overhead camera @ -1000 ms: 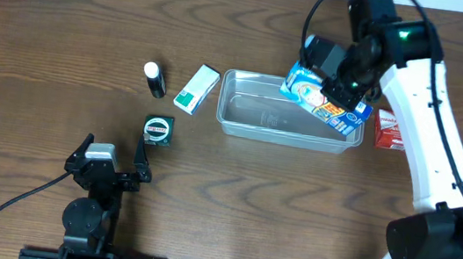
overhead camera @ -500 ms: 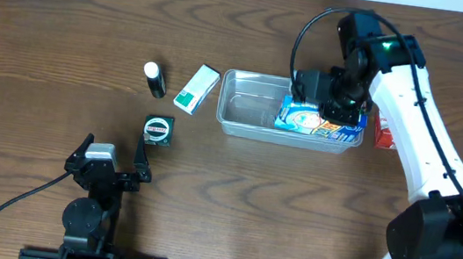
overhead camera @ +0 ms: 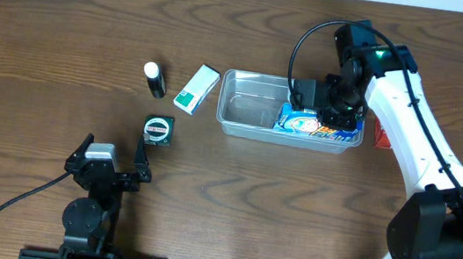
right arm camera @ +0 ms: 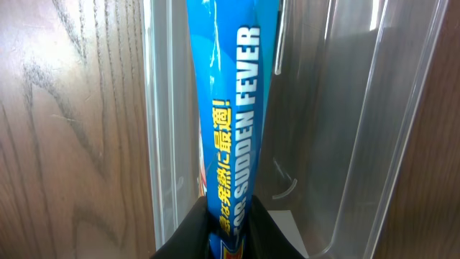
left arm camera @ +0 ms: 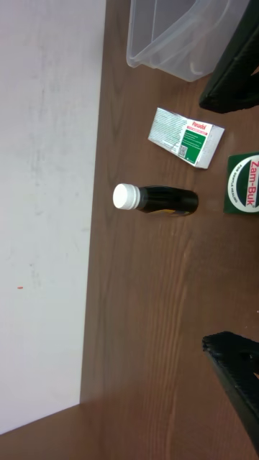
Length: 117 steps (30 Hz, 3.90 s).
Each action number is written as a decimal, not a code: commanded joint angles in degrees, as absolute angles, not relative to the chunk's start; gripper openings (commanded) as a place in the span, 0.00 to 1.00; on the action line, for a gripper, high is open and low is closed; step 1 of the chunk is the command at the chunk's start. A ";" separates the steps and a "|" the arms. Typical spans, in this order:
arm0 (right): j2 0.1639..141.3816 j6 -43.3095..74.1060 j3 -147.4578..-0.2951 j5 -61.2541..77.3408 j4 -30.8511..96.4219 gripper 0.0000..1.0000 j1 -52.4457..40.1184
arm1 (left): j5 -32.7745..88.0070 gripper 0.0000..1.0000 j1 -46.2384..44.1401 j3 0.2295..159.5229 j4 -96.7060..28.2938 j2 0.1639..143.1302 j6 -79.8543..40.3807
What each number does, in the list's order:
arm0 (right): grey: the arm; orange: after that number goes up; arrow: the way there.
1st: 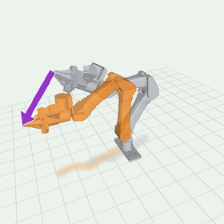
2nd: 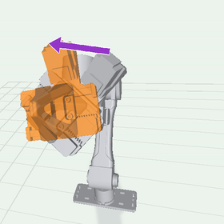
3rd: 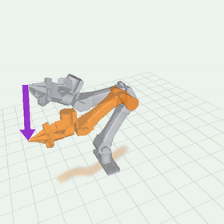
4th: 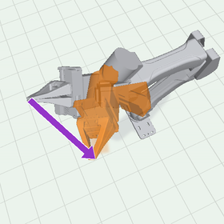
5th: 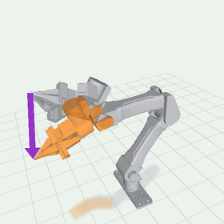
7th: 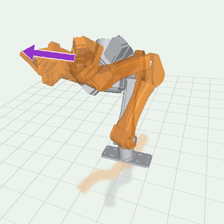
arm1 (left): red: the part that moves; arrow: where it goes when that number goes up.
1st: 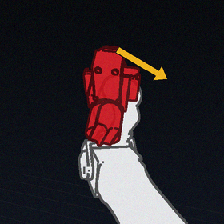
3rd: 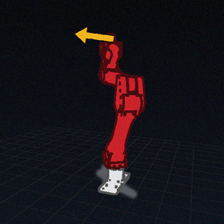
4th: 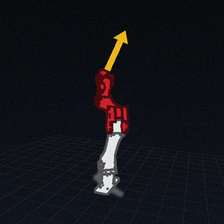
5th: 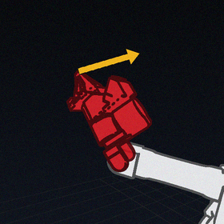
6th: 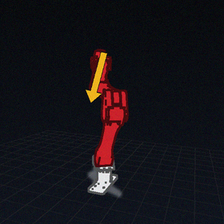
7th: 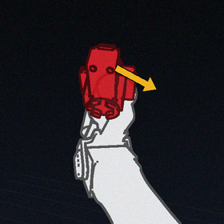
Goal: Pack container
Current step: 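Lower the blue box into the container's right side, then open the right gripper and withdraw toward the red box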
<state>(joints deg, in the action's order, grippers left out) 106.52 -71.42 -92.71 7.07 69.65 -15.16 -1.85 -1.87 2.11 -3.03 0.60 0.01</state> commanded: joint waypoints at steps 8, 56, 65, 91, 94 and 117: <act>106.08 -72.20 -89.38 4.64 68.90 0.15 -14.52 | -2.11 0.98 -1.52 0.25 -3.97 0.30 0.38; 106.08 -67.35 -88.75 5.61 68.69 0.13 -13.93 | -2.11 0.98 -1.52 0.25 -3.97 0.30 0.40; 106.08 -67.33 -88.75 6.50 68.73 0.32 -14.00 | -2.11 0.98 -1.52 0.25 -3.97 0.30 0.38; 106.08 -64.29 -83.33 9.28 63.92 0.30 -14.22 | -2.11 0.98 -1.52 0.25 -3.97 0.30 0.38; 106.08 -64.27 -83.35 6.11 62.24 0.29 -14.22 | -2.11 0.98 -1.52 0.25 -3.97 0.30 0.38; 106.08 -49.56 -83.35 -6.68 47.07 0.39 -14.22 | -2.11 0.98 -1.52 0.25 -3.97 0.30 0.38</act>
<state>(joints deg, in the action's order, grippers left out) 106.52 -53.89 -83.55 -6.07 47.22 -14.39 -1.85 -1.87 2.11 -3.01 0.60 0.01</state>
